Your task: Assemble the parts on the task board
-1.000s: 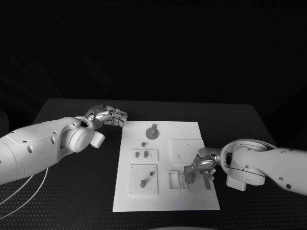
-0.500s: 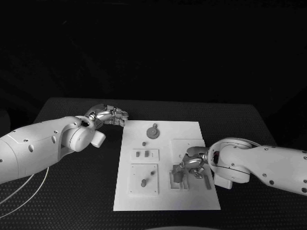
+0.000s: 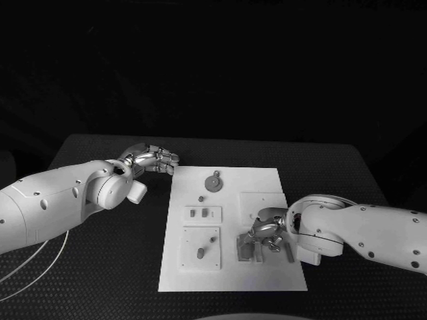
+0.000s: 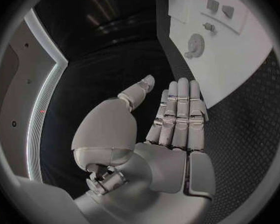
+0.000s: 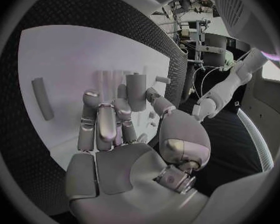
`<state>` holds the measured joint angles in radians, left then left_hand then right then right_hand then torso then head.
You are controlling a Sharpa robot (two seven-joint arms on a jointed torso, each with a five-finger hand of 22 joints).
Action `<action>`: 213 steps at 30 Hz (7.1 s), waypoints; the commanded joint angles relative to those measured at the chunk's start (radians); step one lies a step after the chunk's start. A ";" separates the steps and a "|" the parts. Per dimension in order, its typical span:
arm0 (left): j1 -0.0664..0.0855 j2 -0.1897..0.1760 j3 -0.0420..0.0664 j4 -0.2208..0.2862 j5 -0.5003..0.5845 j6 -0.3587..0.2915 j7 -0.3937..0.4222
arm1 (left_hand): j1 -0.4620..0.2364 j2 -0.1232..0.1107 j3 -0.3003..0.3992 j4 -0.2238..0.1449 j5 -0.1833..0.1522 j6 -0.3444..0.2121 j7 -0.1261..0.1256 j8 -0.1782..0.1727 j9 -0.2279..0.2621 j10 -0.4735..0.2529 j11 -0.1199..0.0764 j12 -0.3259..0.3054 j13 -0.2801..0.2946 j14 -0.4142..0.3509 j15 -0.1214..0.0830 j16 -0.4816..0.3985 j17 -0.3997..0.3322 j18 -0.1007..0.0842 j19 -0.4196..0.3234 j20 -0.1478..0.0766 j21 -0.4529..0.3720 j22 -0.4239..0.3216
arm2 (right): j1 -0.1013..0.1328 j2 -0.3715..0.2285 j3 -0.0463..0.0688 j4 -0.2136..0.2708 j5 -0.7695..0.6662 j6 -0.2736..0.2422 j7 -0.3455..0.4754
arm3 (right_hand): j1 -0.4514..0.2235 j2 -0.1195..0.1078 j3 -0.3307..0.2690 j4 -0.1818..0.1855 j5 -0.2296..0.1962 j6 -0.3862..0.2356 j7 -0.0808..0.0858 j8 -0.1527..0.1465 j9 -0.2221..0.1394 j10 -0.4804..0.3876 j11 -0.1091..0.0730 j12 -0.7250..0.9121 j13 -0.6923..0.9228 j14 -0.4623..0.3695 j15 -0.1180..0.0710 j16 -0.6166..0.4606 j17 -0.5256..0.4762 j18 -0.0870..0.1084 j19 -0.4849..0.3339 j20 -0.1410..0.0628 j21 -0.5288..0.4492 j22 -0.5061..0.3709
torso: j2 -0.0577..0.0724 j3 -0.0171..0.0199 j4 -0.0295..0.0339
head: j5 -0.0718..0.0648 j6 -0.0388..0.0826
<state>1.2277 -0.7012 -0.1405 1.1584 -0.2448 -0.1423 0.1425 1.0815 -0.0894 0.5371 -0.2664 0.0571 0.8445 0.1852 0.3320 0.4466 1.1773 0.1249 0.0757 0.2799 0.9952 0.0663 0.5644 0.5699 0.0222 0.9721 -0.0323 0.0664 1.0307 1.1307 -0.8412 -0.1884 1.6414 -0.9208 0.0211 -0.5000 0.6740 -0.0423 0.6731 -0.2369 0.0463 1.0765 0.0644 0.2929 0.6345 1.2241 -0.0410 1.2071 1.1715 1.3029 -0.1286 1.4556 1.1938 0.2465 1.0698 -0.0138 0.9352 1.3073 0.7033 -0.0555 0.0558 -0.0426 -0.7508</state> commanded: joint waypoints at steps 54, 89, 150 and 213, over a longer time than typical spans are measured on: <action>0.001 -0.004 0.001 0.005 -0.001 0.013 0.005 | -0.004 -0.003 -0.003 0.001 0.001 -0.006 -0.001 0.005 -0.001 -0.006 -0.003 -0.003 0.002 0.011 0.000 -0.009 0.006 -0.010 0.000 0.000 0.003 -0.002 | -0.015 0.018 -0.006 -0.003 -0.038 0.074 -0.004 | -0.025 -0.043 0.013 0.030 0.004 0.003 0.009 -0.006 -0.006 -0.021 0.005 -0.013 -0.014 -0.033 -0.005 0.009 -0.036 0.015 -0.001 0.003 -0.003 0.016 | 0.000 0.0003 -0.0005 | 0.007 -0.015; 0.001 -0.004 0.001 0.004 -0.001 0.012 0.004 | -0.004 -0.004 -0.003 0.001 0.001 -0.006 -0.001 0.006 -0.001 -0.006 -0.003 -0.004 0.003 0.011 0.000 -0.012 0.009 -0.010 -0.001 0.000 0.003 -0.002 | -0.017 0.024 -0.010 -0.011 -0.095 0.101 -0.006 | -0.003 -0.188 0.056 0.136 0.004 -0.013 0.016 -0.016 -0.006 -0.061 0.012 -0.044 -0.043 -0.075 0.000 0.015 -0.093 0.015 -0.007 0.007 -0.007 0.016 | 0.000 0.0012 -0.0008 | 0.009 -0.021; 0.001 -0.013 0.001 0.004 -0.001 0.006 0.008 | -0.005 -0.002 -0.002 0.003 0.001 -0.004 -0.002 0.007 -0.001 -0.005 -0.004 -0.003 0.004 0.012 0.000 -0.016 0.014 -0.010 -0.001 0.000 0.003 -0.002 | 0.054 -0.222 -0.006 0.022 -0.257 0.194 0.137 | 0.114 -0.089 0.008 0.021 0.004 0.000 0.007 0.006 0.044 -0.042 0.004 -0.047 -0.058 -0.082 0.001 0.033 -0.142 0.015 -0.015 0.012 -0.006 0.013 | 0.000 0.0039 -0.0081 | -0.030 0.004; 0.001 -0.020 0.001 0.008 -0.001 0.018 0.000 | -0.009 -0.002 -0.004 0.006 0.001 -0.007 -0.001 0.006 -0.003 -0.008 -0.002 -0.005 0.004 0.012 0.001 -0.021 0.019 -0.010 -0.002 0.000 0.003 -0.003 | -0.084 -0.107 -0.010 0.000 -0.388 -0.093 0.016 | 0.288 0.016 0.014 -0.058 0.004 -0.034 0.027 -0.045 -0.003 -0.038 0.023 -0.067 -0.067 -0.120 0.014 0.041 -0.219 0.015 -0.034 0.019 -0.010 0.019 | -0.001 0.0007 -0.0089 | -0.030 -0.012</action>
<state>1.2276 -0.7217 -0.1407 1.1632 -0.2448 -0.1373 0.1375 1.0815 -0.0894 0.5345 -0.2638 0.0571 0.8446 0.1852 0.3359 0.4451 1.1738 0.1214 0.0757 0.2826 1.0023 0.0661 0.5489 0.5872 0.0221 0.9721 -0.0322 0.0664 1.0291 1.0591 -0.9527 -0.1900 1.6470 -1.3864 0.0137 -0.4738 0.8986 -0.0869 0.6916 -0.2980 0.0471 1.1197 0.0530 0.3161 0.6493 1.1881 -0.0265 1.1407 1.1046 1.1877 -0.1139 1.4928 0.9744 0.2510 1.0413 0.0072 0.9274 1.3073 0.7023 -0.0556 0.0474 -0.0731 -0.7617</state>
